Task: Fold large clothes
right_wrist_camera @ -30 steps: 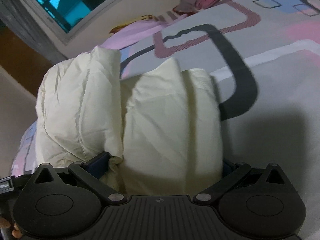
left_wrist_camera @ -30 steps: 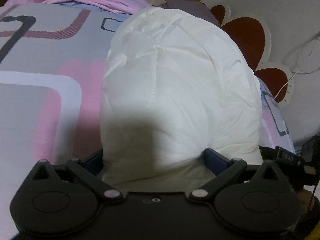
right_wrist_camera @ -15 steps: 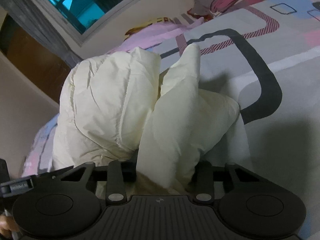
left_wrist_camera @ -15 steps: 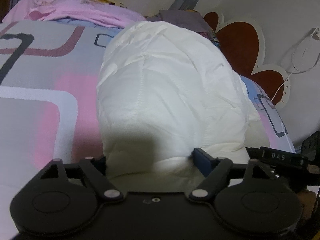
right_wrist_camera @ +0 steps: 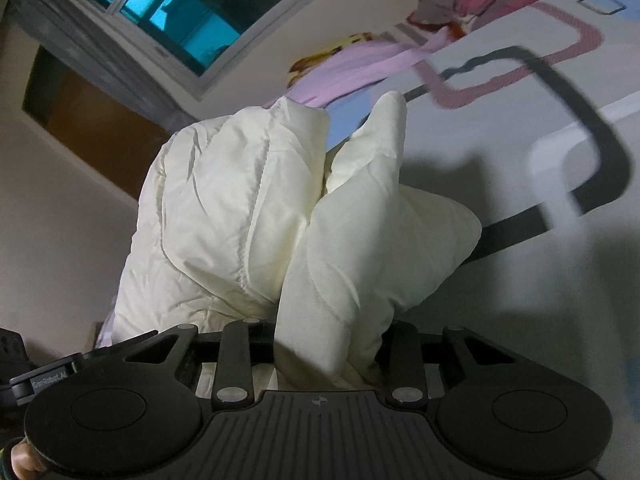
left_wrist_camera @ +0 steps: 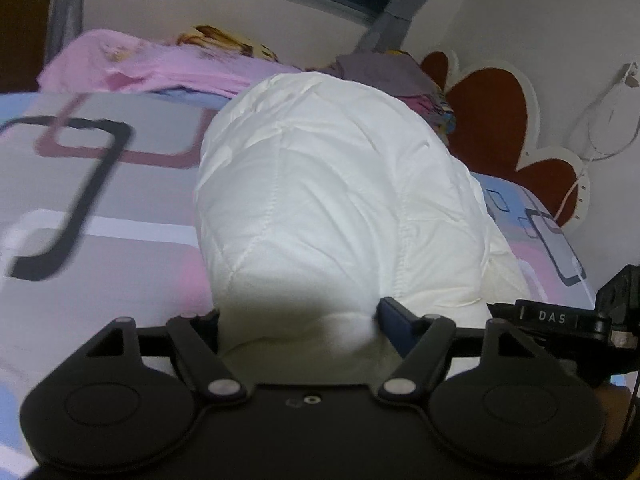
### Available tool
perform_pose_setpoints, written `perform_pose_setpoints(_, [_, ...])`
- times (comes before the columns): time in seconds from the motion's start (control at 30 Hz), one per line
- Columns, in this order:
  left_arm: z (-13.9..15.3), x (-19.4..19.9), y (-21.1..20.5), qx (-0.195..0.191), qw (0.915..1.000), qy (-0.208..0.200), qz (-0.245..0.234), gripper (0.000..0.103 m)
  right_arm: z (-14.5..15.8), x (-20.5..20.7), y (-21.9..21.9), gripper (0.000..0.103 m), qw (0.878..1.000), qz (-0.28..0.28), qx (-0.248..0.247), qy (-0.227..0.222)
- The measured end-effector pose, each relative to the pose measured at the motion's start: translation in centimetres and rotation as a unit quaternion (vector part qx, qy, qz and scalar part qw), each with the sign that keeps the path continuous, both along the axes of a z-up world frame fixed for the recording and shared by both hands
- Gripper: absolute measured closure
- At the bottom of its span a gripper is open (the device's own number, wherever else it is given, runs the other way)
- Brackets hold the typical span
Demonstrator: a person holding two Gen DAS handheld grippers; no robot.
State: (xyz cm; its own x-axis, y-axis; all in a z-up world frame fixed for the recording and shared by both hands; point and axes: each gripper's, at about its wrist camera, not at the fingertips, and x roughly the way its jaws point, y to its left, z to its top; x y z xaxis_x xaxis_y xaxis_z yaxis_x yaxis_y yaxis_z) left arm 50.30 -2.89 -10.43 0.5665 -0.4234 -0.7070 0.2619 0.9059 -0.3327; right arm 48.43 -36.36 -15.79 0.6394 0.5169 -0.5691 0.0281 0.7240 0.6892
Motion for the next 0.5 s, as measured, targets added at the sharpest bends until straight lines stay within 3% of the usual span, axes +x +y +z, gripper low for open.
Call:
perform_pose_setpoints(0.2, [2.0, -2.4, 6.8, 0.01, 0.9994, -0.016, 0.03, 0.029, 1.5, -0.4, 7.2, 0.07, 0.999, 0.03, 0.006, -0.011])
perform_pose_setpoints(0.5, [3.1, -6.1, 20.0, 0.01, 0.9985, -0.027, 0.047, 0.029, 2.8, -2.3, 21.6, 0.07, 0.999, 0.04, 0.0, -0.017])
